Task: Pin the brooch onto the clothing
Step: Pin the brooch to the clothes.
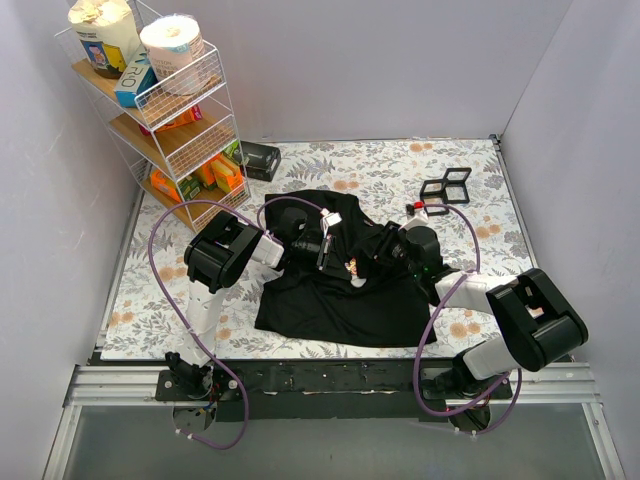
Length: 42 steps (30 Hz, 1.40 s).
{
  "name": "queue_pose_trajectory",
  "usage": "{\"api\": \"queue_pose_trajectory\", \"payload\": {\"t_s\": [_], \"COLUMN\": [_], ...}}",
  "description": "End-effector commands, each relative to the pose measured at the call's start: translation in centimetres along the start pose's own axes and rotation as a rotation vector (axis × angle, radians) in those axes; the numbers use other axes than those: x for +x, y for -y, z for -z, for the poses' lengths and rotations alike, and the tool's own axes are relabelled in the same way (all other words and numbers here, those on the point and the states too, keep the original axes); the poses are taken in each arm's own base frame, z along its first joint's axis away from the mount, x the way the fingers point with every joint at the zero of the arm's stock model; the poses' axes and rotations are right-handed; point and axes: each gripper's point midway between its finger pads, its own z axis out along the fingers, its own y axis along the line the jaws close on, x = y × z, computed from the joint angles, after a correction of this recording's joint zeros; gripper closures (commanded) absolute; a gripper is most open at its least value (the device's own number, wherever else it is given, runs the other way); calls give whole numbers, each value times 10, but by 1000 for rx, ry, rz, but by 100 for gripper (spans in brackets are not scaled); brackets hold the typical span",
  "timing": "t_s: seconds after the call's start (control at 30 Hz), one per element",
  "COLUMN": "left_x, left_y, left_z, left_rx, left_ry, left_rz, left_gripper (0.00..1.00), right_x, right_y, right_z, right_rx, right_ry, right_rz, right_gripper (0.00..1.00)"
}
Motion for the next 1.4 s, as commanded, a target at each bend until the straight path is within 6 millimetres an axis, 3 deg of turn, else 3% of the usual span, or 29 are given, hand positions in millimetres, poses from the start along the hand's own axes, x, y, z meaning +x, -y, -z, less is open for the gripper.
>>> {"api": "queue_pose_trajectory", "payload": {"t_s": [0.0, 0.3, 0.47, 0.5, 0.53, 0.67, 0.73, 0.97, 1.07, 1.37], "left_x": [2, -1, 0, -1, -1, -3, -4, -11, -14, -30], "left_y": [16, 19, 21, 21, 20, 16, 16, 14, 3, -1], "left_z": [0, 2, 2, 2, 2, 3, 3, 3, 8, 17], "left_rx": [27, 37, 58, 58, 54, 30, 17, 33, 26, 26], "left_ry": [-23, -16, -18, -18, -17, -22, -27, -55, -61, -38], "left_rz": [-21, -20, -22, -22, -21, -9, 1, 93, 188, 258], "left_gripper": [100, 100, 100, 100, 100, 100, 100, 100, 100, 100], "right_x": [-35, -32, -49, -44, -47, -35, -28, -6, 5, 33], "right_y": [-31, -18, -1, -6, 1, 21, 32, 41, 47, 31], "right_z": [-1, 9, 21, 23, 24, 30, 34, 34, 36, 41], "right_rx": [-90, -59, -67, -110, -99, -119, -110, -147, -151, -325], "right_ry": [106, 78, 26, -25, -55, -161, -213, -350, -390, -475], "right_rz": [15, 63, 137, 159, 191, 232, 247, 291, 288, 244], "right_gripper": [61, 59, 56, 55, 45, 43, 47, 58, 59, 60]}}
